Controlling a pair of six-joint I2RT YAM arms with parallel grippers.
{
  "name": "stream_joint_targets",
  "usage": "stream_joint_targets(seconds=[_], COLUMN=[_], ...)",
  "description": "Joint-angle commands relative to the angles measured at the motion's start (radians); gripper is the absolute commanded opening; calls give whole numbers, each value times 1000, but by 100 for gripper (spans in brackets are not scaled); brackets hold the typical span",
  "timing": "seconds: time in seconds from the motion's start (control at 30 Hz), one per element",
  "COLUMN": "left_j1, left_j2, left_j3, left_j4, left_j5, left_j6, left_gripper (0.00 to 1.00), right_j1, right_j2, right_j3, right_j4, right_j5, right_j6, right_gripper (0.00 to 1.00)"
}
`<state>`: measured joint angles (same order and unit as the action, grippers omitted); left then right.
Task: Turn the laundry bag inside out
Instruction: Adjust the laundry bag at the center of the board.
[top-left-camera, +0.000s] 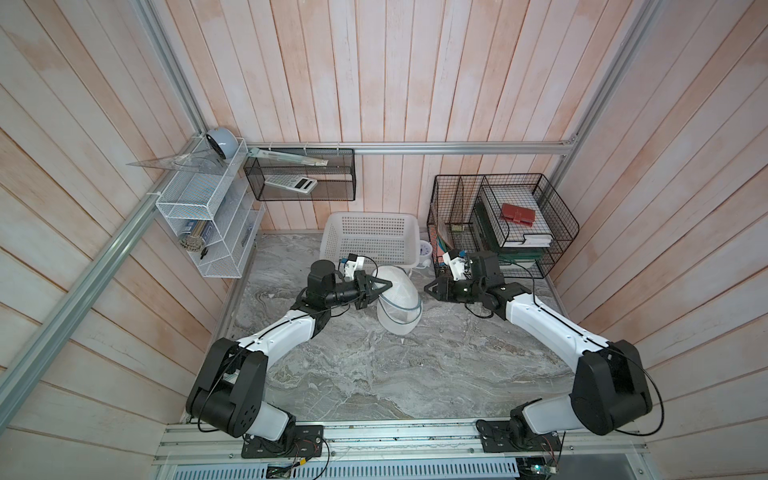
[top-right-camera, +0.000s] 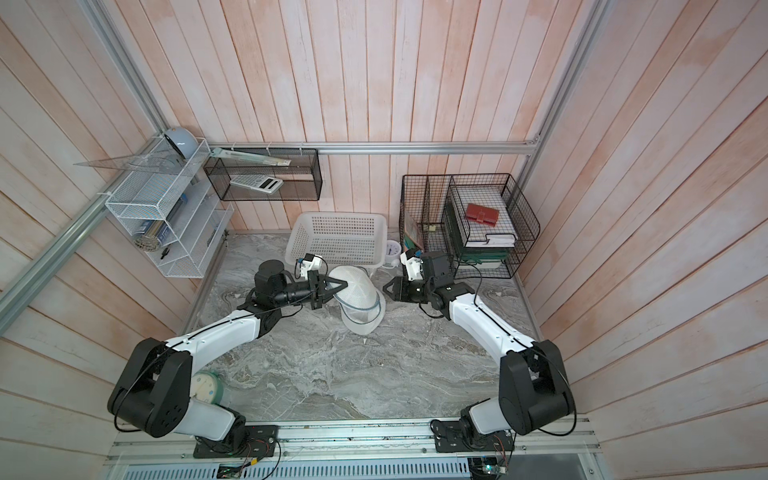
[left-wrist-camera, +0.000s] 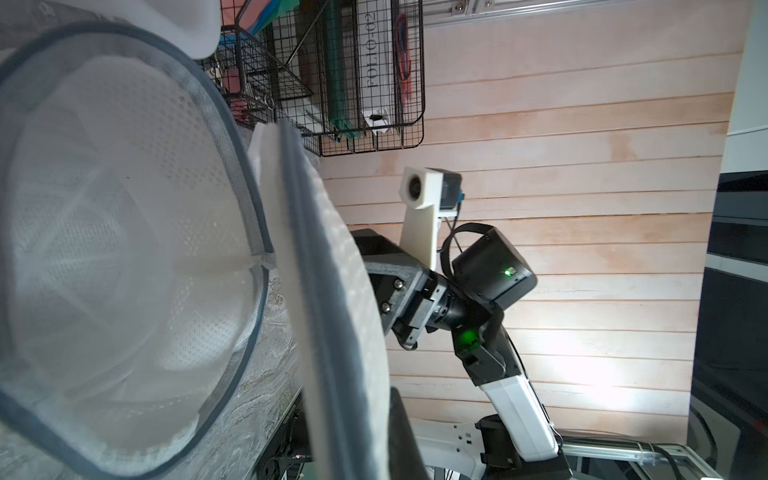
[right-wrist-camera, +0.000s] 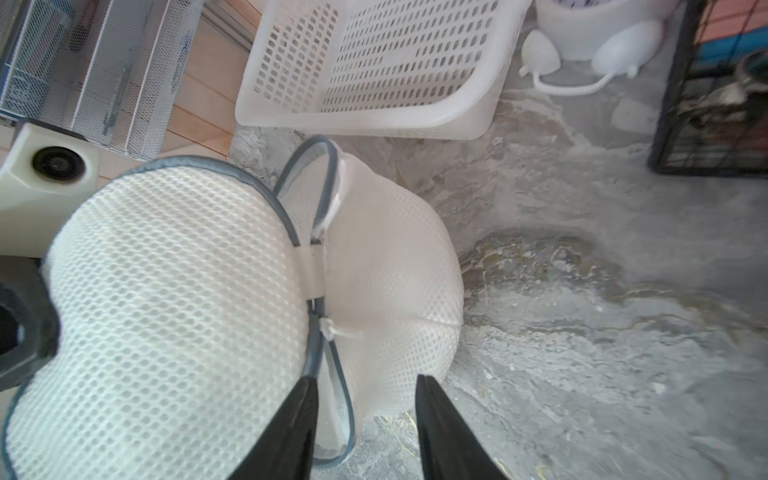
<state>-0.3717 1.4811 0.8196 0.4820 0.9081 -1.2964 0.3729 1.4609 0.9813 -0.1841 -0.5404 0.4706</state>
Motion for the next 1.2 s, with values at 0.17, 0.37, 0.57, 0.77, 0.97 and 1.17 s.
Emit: stream_joint_targets(seconds=[0.17, 0.37, 0.57, 0.77, 0.97, 1.17], left_j1=[9, 9, 8, 13, 60, 99], left_j2=[-15, -18, -27, -36, -71, -166], left_j3=[-20, -27, -42, -92, -128, -6], left_j4=[36, 47, 81, 130, 12, -521], left_j5=[14, 14, 13, 6, -21, -182], left_j6=[9, 1, -22, -30, 57, 345], left_gripper=[0, 0, 0, 6, 77, 100], right_j1=[30, 53, 71, 116, 141, 188], right_j2=[57, 105, 154, 123, -9, -113], right_j3=[-92, -74, -23, 25, -16, -73], right_j4=[205, 243, 242, 144, 144, 192], right_j5=[-125, -119, -106, 51, 221, 301], right_j6=[140, 148, 125, -14, -180, -388], right_gripper=[47, 48, 37, 0, 0, 0])
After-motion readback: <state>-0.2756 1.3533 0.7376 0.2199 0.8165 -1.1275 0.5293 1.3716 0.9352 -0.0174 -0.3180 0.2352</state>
